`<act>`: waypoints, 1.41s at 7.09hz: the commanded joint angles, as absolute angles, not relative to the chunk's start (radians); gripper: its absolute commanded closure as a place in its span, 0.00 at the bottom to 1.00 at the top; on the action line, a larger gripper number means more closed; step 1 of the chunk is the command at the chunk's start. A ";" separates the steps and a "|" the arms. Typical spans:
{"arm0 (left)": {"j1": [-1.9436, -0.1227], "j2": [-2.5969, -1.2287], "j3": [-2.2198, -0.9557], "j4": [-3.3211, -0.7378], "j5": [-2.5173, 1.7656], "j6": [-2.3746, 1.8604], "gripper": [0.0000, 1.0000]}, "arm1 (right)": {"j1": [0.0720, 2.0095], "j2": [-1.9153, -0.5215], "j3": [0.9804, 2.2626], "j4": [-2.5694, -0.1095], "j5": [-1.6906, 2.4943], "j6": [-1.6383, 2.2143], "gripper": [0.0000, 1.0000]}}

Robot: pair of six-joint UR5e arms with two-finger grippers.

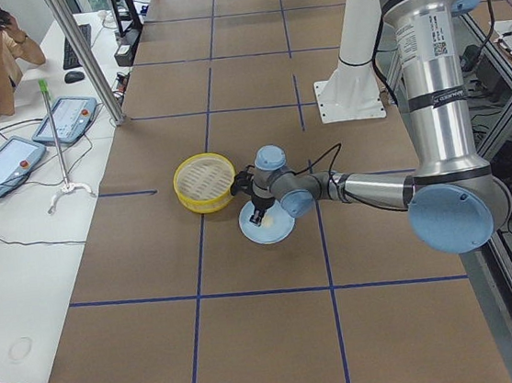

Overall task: Place bun in steamer
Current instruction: 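Close the left gripper on the white bun and lift it, then carry the bun with the left gripper over the bamboo steamer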

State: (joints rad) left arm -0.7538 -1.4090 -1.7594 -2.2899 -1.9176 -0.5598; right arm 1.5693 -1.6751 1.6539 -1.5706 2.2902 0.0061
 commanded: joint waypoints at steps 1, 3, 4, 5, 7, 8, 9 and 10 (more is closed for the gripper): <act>-0.764 -1.407 -1.840 -2.277 -1.927 -0.568 0.62 | 1.569 -1.675 1.654 -1.571 2.290 0.006 0.00; -0.953 -1.475 -1.858 -2.263 -2.093 -0.580 0.62 | 1.569 -1.675 1.654 -1.571 2.290 0.006 0.00; -0.969 -1.559 -1.849 -2.146 -2.105 -0.616 0.63 | 1.569 -1.675 1.654 -1.571 2.290 0.006 0.00; -0.969 -1.685 -1.812 -2.014 -2.105 -0.656 0.64 | 1.569 -1.675 1.654 -1.569 2.290 0.006 0.00; -0.966 -1.799 -1.700 -1.976 -2.109 -0.765 0.65 | 1.569 -1.675 1.654 -1.571 2.290 0.006 0.00; -0.951 -1.840 -1.622 -1.986 -2.109 -0.823 0.65 | 1.569 -1.675 1.654 -1.571 2.290 0.006 0.00; -0.906 -1.909 -1.529 -1.985 -2.106 -0.880 0.64 | 1.569 -1.675 1.654 -1.571 2.290 0.006 0.00; -0.893 -1.946 -1.510 -1.982 -2.106 -0.925 0.64 | 1.569 -1.675 1.654 -1.571 2.290 0.006 0.00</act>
State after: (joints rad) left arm -0.9181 -1.8901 -1.5641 -1.9844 -2.1070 -0.8648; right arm 1.5693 -1.6751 1.6536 -1.5708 2.2902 0.0061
